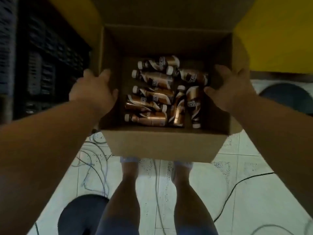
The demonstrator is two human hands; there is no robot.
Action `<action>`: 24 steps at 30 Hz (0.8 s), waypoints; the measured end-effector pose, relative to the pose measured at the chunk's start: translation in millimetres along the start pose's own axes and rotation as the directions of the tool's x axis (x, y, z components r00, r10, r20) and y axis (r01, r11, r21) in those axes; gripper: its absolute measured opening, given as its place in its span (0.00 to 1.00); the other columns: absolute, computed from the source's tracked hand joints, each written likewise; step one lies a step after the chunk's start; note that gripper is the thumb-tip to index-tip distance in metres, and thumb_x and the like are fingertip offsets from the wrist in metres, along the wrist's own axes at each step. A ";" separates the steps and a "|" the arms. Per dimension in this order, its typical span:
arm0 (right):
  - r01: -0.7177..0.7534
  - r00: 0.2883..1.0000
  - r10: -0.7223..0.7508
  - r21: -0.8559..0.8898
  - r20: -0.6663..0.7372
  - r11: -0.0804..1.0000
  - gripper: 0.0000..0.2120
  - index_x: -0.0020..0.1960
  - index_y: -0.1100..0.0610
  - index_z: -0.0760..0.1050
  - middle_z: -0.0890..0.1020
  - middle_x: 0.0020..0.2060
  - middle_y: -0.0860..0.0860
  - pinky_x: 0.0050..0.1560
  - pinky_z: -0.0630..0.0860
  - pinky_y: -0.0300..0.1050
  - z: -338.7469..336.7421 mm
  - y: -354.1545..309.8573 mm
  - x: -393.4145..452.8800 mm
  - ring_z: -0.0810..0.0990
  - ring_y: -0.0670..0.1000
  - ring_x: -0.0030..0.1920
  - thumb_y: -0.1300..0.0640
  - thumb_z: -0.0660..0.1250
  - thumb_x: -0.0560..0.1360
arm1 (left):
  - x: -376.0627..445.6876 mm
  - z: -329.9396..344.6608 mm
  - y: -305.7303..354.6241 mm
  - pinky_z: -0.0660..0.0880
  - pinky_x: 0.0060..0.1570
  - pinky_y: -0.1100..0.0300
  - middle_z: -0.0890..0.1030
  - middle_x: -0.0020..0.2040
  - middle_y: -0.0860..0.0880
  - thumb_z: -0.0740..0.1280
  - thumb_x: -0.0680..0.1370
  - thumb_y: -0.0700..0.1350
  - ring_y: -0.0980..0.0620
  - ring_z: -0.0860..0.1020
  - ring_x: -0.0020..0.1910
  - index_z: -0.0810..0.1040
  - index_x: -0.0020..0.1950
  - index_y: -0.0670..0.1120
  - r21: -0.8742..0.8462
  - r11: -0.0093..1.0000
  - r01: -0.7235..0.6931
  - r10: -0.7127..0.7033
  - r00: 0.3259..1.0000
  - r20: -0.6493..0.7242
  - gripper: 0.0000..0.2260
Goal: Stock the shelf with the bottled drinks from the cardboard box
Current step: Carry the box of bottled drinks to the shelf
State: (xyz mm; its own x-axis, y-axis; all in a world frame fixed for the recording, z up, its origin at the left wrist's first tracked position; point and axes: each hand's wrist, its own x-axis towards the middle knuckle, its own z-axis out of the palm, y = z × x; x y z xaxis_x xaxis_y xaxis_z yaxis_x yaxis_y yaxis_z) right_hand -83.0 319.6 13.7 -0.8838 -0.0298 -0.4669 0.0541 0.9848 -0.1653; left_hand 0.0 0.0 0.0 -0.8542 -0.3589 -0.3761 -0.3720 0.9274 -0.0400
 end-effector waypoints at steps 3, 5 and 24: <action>-0.075 0.995 0.071 0.071 0.067 0.995 0.37 0.75 0.44 0.56 0.65 0.70 0.64 0.64 0.70 0.58 16.9 12.9 22.7 0.69 0.67 0.65 0.47 0.71 0.72 | 26.5 17.6 -10.7 0.79 0.44 0.43 0.72 0.60 0.38 0.68 0.75 0.54 0.36 0.77 0.49 0.56 0.72 0.60 -0.042 0.999 0.022 -0.018 0.994 0.111 0.30; -0.043 0.998 0.036 0.139 0.050 0.989 0.36 0.75 0.48 0.59 0.71 0.68 0.62 0.63 0.71 0.58 19.9 24.8 29.2 0.71 0.65 0.64 0.54 0.73 0.72 | 32.9 27.0 -15.1 0.80 0.41 0.44 0.76 0.56 0.39 0.68 0.75 0.48 0.38 0.78 0.44 0.58 0.72 0.60 -0.082 0.997 -0.005 0.012 0.996 0.088 0.30; 0.012 1.000 -0.012 -0.075 0.007 0.997 0.21 0.69 0.48 0.71 0.82 0.54 0.61 0.46 0.77 0.53 -101.8 44.8 -115.1 0.79 0.65 0.51 0.57 0.64 0.76 | -88.8 -133.7 -19.0 0.80 0.41 0.52 0.81 0.54 0.46 0.68 0.71 0.43 0.44 0.80 0.47 0.74 0.63 0.61 -0.002 1.000 -0.003 0.003 0.991 0.136 0.22</action>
State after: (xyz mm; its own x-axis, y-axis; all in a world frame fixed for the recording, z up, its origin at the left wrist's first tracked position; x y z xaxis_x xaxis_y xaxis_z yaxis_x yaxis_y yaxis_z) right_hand -26.1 384.6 148.5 -0.8813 -0.0423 -0.4707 0.0086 0.9944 -0.1056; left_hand 34.3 0.1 157.9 -0.7983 -0.3382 -0.4984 -0.3703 0.9282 -0.0368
